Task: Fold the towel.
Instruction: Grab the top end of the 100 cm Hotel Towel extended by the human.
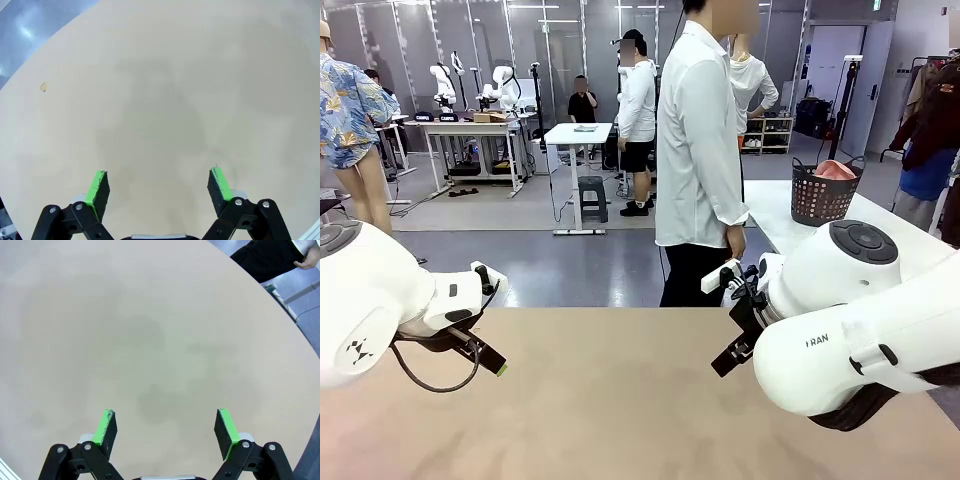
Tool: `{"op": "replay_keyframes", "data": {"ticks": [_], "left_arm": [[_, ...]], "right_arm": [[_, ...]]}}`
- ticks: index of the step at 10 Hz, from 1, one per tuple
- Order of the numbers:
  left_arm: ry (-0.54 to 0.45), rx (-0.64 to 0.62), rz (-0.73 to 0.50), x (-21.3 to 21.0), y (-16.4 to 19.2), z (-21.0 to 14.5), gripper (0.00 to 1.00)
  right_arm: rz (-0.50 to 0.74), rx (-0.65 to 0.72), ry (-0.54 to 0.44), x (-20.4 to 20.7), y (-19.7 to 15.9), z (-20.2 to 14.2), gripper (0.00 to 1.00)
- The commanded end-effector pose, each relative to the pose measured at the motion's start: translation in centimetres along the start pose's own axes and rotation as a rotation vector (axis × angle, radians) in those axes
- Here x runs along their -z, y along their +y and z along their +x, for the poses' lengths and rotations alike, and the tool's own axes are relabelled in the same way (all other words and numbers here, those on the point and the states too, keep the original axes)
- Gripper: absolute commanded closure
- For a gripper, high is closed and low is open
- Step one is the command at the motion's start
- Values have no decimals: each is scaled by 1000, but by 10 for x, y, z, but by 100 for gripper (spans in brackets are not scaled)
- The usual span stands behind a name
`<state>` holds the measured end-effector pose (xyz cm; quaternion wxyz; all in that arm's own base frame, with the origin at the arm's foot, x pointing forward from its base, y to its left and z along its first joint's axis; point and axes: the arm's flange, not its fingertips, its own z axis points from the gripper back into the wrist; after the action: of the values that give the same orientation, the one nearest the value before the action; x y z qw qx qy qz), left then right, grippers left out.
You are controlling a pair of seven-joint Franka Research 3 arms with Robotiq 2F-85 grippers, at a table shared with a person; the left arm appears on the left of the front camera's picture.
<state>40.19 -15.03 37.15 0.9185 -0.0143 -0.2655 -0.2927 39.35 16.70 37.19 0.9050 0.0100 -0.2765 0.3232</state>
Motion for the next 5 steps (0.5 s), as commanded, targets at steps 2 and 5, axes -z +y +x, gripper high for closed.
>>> {"op": "replay_keyframes", "data": {"ticks": [2,5], "left_arm": [[-28,-7,2,-55,14,28,0],[0,-172,-248,-131,65,37,0]], "right_arm": [[71,54,-53,-51,-18,40,0],[264,179,-53,-118,-64,58,0]]}}
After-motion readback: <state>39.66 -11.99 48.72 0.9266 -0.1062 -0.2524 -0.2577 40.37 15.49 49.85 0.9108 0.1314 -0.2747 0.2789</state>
